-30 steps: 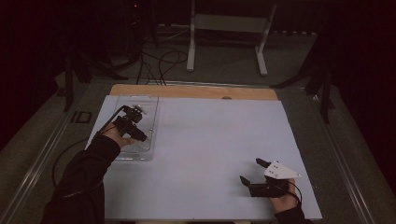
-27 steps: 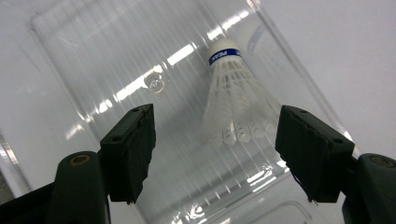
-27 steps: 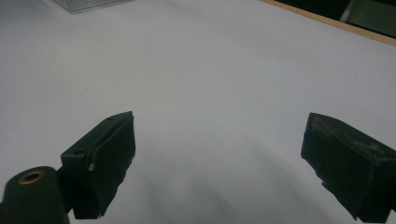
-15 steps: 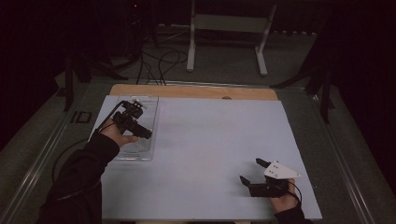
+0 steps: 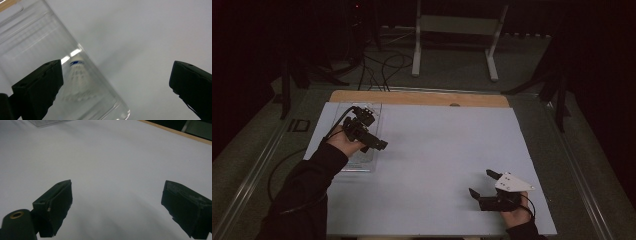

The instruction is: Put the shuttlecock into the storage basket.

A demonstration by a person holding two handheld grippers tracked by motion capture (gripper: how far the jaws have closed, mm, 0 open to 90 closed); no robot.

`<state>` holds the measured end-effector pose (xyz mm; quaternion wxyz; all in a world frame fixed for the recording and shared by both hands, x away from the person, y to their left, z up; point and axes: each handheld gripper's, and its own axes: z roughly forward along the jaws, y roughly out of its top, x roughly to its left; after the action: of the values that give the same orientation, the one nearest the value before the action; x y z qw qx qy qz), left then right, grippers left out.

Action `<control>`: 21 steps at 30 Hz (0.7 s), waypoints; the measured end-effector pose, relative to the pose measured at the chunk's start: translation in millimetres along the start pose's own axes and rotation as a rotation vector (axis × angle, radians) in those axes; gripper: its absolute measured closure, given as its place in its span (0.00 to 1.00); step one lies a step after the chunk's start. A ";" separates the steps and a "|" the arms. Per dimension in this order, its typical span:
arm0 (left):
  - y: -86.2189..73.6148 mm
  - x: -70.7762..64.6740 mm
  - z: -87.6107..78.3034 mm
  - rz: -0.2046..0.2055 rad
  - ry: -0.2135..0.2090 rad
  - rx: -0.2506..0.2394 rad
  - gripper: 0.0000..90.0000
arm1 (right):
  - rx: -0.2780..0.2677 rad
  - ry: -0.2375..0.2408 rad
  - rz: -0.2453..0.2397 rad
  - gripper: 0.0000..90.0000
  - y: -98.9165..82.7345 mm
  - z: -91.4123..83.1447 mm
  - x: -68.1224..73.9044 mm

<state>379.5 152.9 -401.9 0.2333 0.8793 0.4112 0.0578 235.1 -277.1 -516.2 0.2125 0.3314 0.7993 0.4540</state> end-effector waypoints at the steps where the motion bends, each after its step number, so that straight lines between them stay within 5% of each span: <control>1: 0.9 -1.8 0.9 0.006 -0.009 -0.001 0.00 | 0.000 0.000 -0.001 0.11 0.0 0.0 0.0; 21: 10.9 -34.2 22.2 0.145 -0.111 -0.054 0.00 | 0.000 0.004 -0.001 0.11 -0.1 0.0 0.1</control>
<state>371.2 113.1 -413.5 0.2744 0.9021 0.3311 0.0366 235.0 -277.0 -516.3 0.2113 0.3300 0.8000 0.4543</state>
